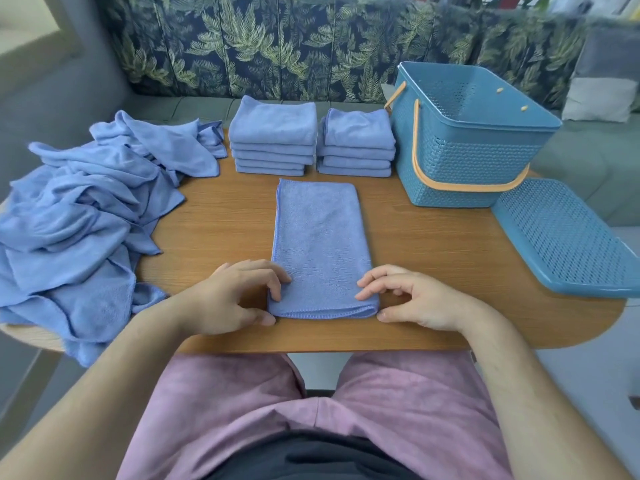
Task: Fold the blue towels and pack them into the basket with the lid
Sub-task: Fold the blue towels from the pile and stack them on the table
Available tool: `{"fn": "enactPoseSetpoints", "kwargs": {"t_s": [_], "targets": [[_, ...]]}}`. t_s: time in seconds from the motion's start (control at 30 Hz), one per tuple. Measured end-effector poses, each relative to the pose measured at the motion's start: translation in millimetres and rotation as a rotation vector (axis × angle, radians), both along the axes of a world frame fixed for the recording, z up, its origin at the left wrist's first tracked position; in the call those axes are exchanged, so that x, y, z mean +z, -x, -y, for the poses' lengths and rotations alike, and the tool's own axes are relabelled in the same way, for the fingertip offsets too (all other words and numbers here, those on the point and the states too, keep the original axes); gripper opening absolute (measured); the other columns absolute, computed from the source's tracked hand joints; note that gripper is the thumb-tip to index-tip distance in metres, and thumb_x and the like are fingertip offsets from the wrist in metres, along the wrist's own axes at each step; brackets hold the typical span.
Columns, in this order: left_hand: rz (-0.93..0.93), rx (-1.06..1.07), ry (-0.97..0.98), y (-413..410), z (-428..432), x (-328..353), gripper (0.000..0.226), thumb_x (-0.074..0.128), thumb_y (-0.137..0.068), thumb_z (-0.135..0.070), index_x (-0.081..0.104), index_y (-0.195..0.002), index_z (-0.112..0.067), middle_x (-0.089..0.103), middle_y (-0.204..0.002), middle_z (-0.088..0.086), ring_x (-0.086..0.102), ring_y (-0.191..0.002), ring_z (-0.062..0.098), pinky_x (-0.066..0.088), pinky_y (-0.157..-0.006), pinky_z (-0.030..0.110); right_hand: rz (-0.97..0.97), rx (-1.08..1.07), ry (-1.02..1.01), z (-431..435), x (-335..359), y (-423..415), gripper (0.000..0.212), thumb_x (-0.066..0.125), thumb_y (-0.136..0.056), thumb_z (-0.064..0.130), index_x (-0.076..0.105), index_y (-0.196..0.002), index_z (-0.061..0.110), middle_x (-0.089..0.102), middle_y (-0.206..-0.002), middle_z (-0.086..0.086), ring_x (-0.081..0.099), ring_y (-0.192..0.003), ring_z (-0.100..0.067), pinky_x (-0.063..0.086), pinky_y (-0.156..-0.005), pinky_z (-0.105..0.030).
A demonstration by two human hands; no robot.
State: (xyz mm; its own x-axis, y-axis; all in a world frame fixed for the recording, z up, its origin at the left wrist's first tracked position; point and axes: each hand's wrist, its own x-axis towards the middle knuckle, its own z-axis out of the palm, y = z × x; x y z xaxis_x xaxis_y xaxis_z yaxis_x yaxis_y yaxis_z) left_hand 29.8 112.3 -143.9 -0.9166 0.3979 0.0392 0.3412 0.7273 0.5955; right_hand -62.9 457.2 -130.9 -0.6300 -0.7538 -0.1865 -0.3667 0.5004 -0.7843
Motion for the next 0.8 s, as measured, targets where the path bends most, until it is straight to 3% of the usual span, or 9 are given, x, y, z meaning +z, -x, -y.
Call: {"fn": "enactPoseSetpoints", "kwargs": {"t_s": [0.17,0.23,0.37,0.5,0.63,0.8], "targets": [[-0.033,-0.015,-0.06,1,1,2,0.015,0.074,-0.082,-0.039,0.065,-0.092,-0.033,0.059,-0.131,-0.022,0.055,-0.126,0.008,0.043,-0.102,0.052,-0.045,-0.02,0.024,1,-6,2,0.031,0.077,-0.087,0.008,0.076,-0.109,0.028,0.06,-0.126,0.017,0.056,-0.109,0.0,0.035,-0.087,-0.008],[-0.039,0.0,-0.075,1,0,2,0.009,0.071,-0.087,-0.037,0.067,-0.091,-0.029,0.061,-0.13,-0.021,0.057,-0.124,0.009,0.044,-0.102,0.05,-0.073,-0.068,0.065,4,-8,0,0.023,0.074,-0.091,0.012,0.076,-0.108,0.026,0.064,-0.118,0.015,0.059,-0.097,-0.004,0.038,-0.08,-0.011],[-0.001,0.038,-0.171,-4,-5,8,0.009,0.069,-0.094,-0.027,0.068,-0.089,-0.019,0.067,-0.123,-0.014,0.062,-0.117,0.012,0.046,-0.101,0.041,-0.041,-0.193,0.109,8,-2,-4,0.014,0.067,-0.096,0.013,0.072,-0.105,0.022,0.066,-0.09,0.009,0.053,-0.073,0.006,0.039,-0.072,-0.011],[0.179,0.139,-0.486,-14,-7,24,0.025,0.069,-0.089,-0.037,0.069,-0.091,-0.012,0.072,-0.099,-0.001,0.063,-0.093,0.012,0.048,-0.088,0.032,0.105,-0.181,0.2,7,14,-16,0.014,0.063,-0.098,0.012,0.071,-0.105,0.021,0.076,-0.104,-0.002,0.064,-0.095,-0.011,0.048,-0.092,-0.029],[0.137,0.222,-0.763,-5,-10,43,0.024,0.066,-0.095,-0.026,0.065,-0.088,-0.003,0.066,-0.082,0.002,0.058,-0.077,0.011,0.048,-0.074,0.02,0.045,-0.266,0.328,15,39,-16,0.011,0.061,-0.099,0.016,0.068,-0.108,0.014,0.076,-0.101,-0.005,0.064,-0.09,-0.011,0.048,-0.087,-0.025],[0.075,0.336,-0.736,56,-6,57,0.014,0.064,-0.097,-0.022,0.063,-0.095,-0.008,0.065,-0.081,0.001,0.057,-0.073,0.012,0.049,-0.067,0.024,-0.1,-0.419,0.282,41,39,35,0.008,0.063,-0.099,0.026,0.063,-0.095,0.021,0.068,-0.081,0.003,0.055,-0.073,-0.005,0.043,-0.076,-0.025]]}}
